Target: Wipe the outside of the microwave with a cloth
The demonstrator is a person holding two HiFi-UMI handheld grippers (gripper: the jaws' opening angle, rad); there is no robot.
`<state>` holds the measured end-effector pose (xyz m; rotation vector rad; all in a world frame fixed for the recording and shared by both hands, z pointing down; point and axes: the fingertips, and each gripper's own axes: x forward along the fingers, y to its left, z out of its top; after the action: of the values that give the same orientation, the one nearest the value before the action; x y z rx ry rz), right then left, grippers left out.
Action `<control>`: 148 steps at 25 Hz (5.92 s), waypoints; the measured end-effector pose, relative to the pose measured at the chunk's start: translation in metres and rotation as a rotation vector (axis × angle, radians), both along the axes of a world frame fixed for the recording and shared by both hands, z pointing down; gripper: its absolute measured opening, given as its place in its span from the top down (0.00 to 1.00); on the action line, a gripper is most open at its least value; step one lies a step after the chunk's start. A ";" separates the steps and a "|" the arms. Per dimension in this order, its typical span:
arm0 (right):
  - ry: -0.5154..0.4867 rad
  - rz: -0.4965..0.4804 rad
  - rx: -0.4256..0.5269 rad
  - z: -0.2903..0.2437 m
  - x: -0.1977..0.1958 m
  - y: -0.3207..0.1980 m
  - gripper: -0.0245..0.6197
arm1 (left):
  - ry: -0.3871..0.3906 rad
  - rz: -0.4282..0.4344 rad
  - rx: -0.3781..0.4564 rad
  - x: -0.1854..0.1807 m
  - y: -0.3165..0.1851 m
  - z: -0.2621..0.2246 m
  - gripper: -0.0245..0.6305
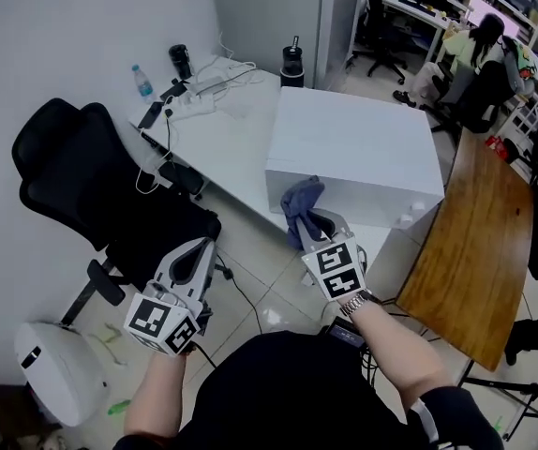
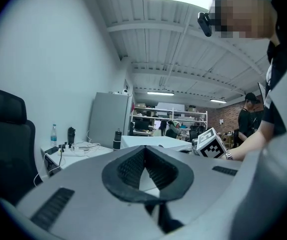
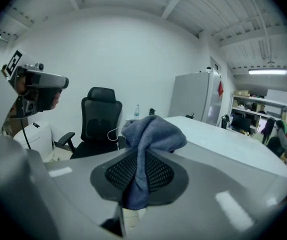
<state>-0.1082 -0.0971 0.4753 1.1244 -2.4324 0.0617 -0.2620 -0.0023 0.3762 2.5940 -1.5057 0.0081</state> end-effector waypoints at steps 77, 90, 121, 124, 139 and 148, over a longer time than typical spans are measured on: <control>0.070 0.365 -0.100 0.069 0.266 -0.047 0.89 | -0.051 0.125 -0.058 0.180 -0.027 -0.002 0.96; 0.061 0.351 -0.087 0.065 0.304 -0.027 0.89 | -0.059 0.139 -0.059 0.226 -0.015 -0.003 0.96; -0.057 0.283 0.001 -0.004 0.350 0.035 0.89 | -0.049 0.159 -0.058 0.305 0.032 0.004 0.96; -0.085 0.245 0.020 -0.022 0.341 0.042 0.89 | -0.049 0.163 -0.049 0.308 0.033 0.003 0.96; -0.311 -0.417 0.080 -0.124 0.234 0.114 0.89 | -0.010 0.291 -0.019 0.307 0.042 -0.017 0.66; -0.345 -0.857 0.003 -0.139 0.192 0.162 0.89 | 0.014 0.450 -0.009 0.303 0.062 -0.026 0.47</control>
<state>0.0837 0.0645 0.3361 -0.0088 -3.0094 -0.0235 0.0409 0.0592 0.3498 2.8549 -0.8847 0.0448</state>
